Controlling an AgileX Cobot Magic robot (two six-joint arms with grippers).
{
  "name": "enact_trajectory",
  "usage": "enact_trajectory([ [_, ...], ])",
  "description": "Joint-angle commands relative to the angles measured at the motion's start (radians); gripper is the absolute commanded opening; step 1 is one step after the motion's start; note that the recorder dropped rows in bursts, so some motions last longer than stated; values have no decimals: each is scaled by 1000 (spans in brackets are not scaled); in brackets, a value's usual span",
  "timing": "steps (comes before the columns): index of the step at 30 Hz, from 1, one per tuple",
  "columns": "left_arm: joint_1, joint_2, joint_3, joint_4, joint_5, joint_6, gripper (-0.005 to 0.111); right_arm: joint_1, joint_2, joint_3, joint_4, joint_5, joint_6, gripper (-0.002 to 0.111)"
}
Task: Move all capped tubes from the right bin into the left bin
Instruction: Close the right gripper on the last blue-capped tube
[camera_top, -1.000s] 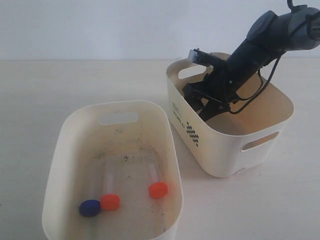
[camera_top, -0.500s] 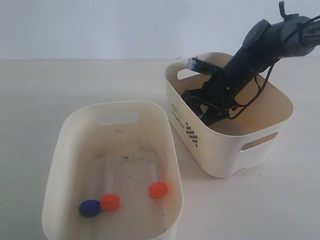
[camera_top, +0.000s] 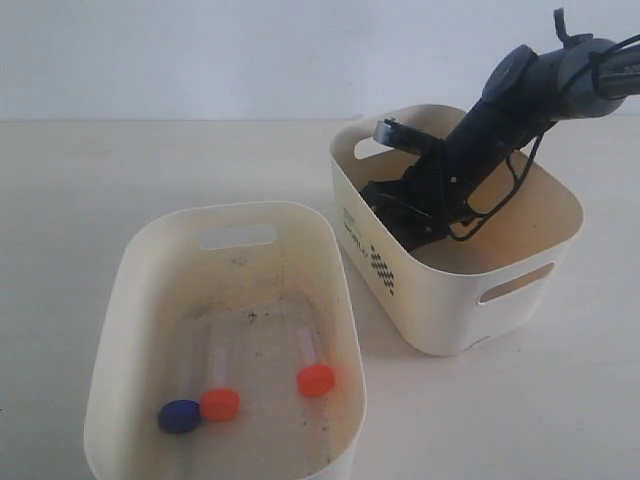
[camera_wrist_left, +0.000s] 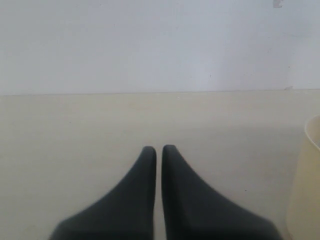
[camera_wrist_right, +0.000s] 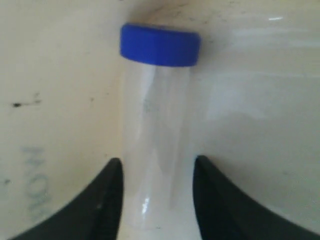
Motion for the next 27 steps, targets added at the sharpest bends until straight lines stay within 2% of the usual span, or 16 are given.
enact_trajectory([
  [1, 0, 3, -4, -6, -7, -10, 4, 9, 37, 19, -94, -27, -1, 21],
  [6, 0, 3, -4, -6, -7, -10, 4, 9, 36, 19, -94, -18, 0, -1],
  [17, 0, 3, -4, -6, -7, -10, 4, 9, 31, 19, -94, 9, 18, 0],
  [27, 0, 3, -4, -6, -7, -10, 4, 7, -80, 19, -150, -23, 49, 0],
])
